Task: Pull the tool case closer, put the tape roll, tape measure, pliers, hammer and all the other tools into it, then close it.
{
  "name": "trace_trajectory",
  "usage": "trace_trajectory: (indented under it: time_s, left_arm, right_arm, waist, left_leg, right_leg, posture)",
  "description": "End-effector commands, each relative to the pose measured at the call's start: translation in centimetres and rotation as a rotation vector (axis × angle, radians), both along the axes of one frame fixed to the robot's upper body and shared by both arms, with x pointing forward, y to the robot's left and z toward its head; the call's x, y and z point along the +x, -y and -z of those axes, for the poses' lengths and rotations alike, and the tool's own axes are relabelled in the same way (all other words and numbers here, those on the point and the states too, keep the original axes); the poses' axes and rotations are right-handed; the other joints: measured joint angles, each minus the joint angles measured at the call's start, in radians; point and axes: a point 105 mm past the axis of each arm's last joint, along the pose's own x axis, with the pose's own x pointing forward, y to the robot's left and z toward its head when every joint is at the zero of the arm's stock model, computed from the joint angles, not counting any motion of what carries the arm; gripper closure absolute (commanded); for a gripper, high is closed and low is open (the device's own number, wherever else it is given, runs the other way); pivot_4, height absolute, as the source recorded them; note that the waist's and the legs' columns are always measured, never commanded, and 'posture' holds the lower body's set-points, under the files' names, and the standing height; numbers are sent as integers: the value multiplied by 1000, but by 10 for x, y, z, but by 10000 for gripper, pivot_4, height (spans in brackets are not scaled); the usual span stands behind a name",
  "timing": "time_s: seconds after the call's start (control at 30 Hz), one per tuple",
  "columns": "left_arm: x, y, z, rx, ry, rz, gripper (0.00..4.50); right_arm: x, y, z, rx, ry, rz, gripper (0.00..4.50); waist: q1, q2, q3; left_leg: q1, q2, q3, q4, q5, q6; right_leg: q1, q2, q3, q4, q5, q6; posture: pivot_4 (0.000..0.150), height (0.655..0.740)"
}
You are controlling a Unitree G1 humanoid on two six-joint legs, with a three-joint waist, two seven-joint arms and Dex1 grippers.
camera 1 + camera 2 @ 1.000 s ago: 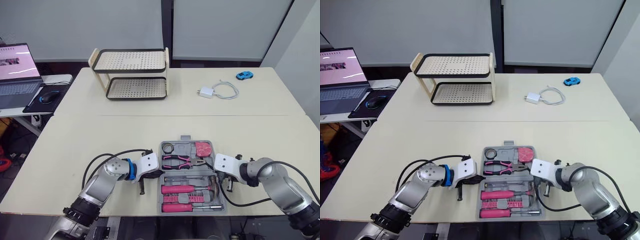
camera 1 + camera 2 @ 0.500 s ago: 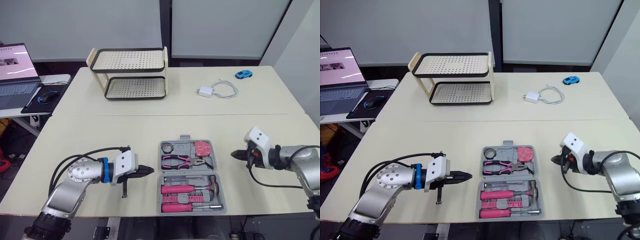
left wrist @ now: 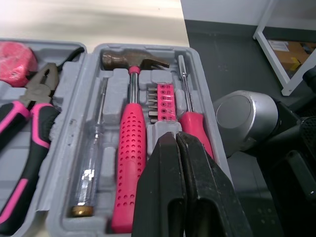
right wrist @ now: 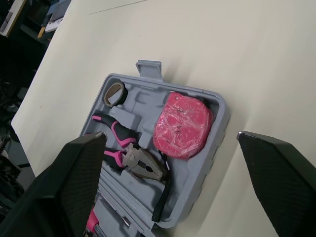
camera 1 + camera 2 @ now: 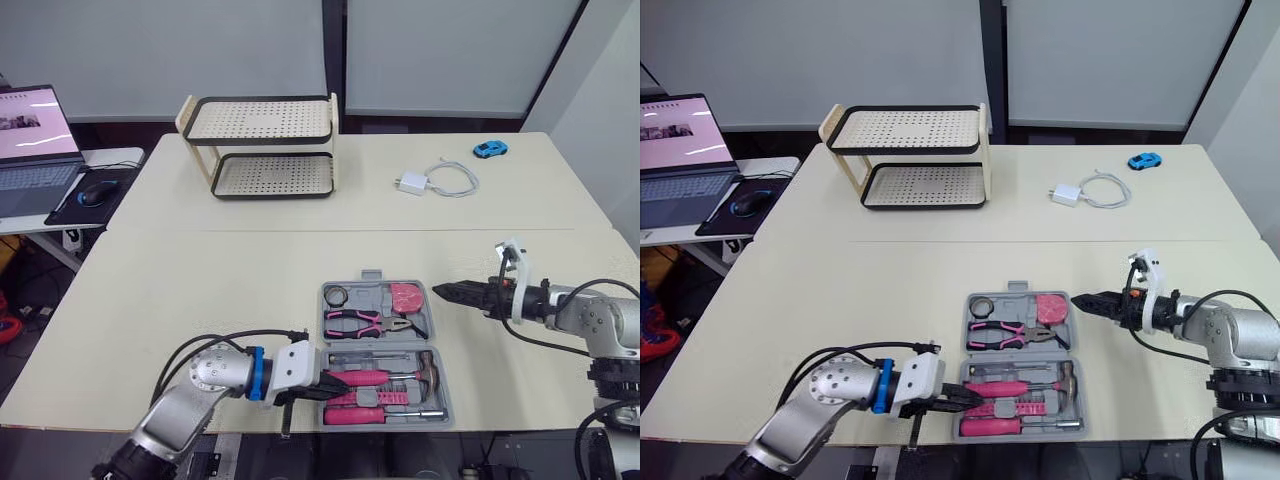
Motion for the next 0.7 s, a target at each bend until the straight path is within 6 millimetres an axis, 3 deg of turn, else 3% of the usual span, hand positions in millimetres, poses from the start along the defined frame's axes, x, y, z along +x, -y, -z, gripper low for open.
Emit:
trace_trajectory:
  time_s: [0.03,0.4,0.7]
  left_arm:
    - [-4,15,2,-12,14,38,45000]
    - [4,34,29,58,-18,5,45000]
    - [-7,30,36,126,-54,34,45000]
  right_arm:
    - [7,0,-2,29,9,24,318]
    - [16,-5,21,39,-62,68,318]
    - [23,-13,27,65,-93,72,318]
  waist:
    - [0,0,0]
    - [-2,0,0]
    - [-3,1,-1]
  left_leg:
    - [0,0,0,0,0,0]
    - [0,0,0,0,0,0]
    - [0,0,0,0,0,0]
  right_leg:
    - [0,0,0,0,0,0]
    - [-1,0,0,1,0,0]
    - [-1,0,0,1,0,0]
  posture:
    - [1500,7400]
    - [1500,7400]
    - [1500,7400]
